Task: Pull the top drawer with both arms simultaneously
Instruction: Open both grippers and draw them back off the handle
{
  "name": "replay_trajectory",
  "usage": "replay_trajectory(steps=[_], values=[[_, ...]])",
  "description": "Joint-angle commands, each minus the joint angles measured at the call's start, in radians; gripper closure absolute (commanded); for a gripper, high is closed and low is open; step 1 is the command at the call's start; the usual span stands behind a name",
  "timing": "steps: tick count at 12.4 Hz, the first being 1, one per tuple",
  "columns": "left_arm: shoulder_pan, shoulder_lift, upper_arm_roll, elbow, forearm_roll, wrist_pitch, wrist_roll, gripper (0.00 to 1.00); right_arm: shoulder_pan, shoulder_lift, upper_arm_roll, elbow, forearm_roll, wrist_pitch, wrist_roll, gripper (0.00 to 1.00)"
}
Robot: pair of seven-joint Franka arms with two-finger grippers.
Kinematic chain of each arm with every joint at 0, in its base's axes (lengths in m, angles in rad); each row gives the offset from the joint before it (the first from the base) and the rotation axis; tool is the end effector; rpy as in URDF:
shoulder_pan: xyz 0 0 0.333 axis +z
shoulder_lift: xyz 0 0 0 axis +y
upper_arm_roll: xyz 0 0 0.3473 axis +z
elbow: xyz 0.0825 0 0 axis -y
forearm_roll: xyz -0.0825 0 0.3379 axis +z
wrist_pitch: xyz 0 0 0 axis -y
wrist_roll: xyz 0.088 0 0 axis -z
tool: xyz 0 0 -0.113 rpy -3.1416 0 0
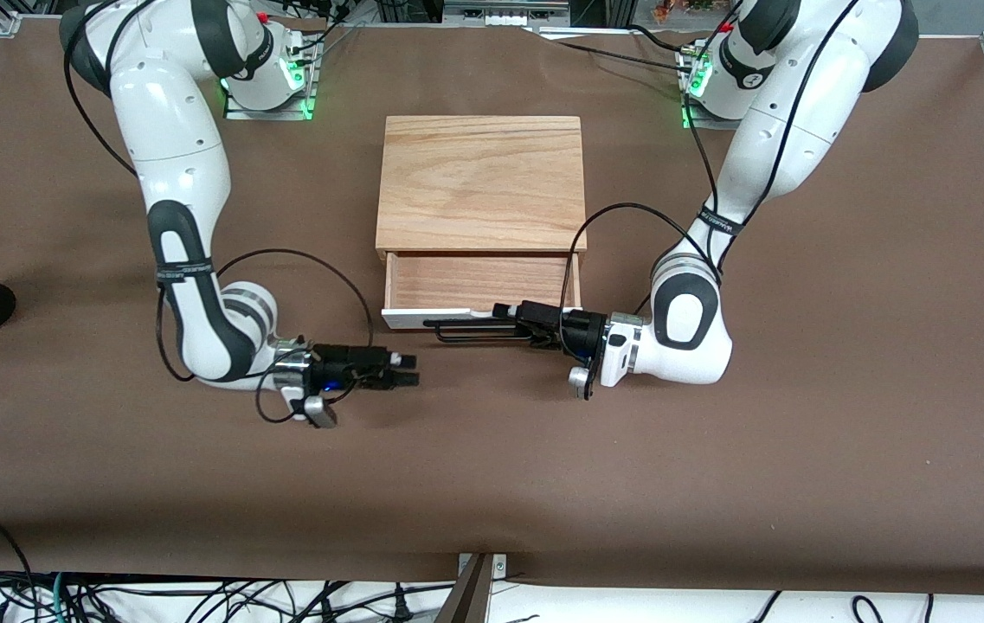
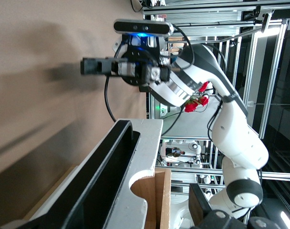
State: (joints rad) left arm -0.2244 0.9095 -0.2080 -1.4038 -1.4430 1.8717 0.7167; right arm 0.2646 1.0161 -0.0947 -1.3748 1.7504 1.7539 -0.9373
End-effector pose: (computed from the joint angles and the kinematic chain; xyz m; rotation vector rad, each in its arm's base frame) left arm 0.6330 -0.3360 0.2484 1.6942 -0.1823 -0.1571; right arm 0.6815 0.2322 0.1826 -1.6616 -0.0688 -0.1264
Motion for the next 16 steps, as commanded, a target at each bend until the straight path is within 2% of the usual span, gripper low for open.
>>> replay_trajectory(steps=[1,9,11,16], values=[[-0.003,0.032,0.012,-0.004,0.039,0.017,0.093,0.00,-0.005,0.038,0.004,0.056,0.015,0.003,0.017,0.00],[0.000,0.083,0.015,-0.004,0.038,0.017,0.182,0.00,-0.002,0.030,-0.013,0.057,-0.014,0.021,0.020,0.00],[0.002,0.100,0.015,-0.003,0.036,0.018,0.217,0.00,0.008,0.021,-0.055,0.059,-0.051,0.024,0.028,0.00],[-0.001,0.115,0.033,0.005,0.036,0.027,0.224,0.00,0.015,0.018,-0.092,0.068,-0.081,0.024,0.028,0.00]])
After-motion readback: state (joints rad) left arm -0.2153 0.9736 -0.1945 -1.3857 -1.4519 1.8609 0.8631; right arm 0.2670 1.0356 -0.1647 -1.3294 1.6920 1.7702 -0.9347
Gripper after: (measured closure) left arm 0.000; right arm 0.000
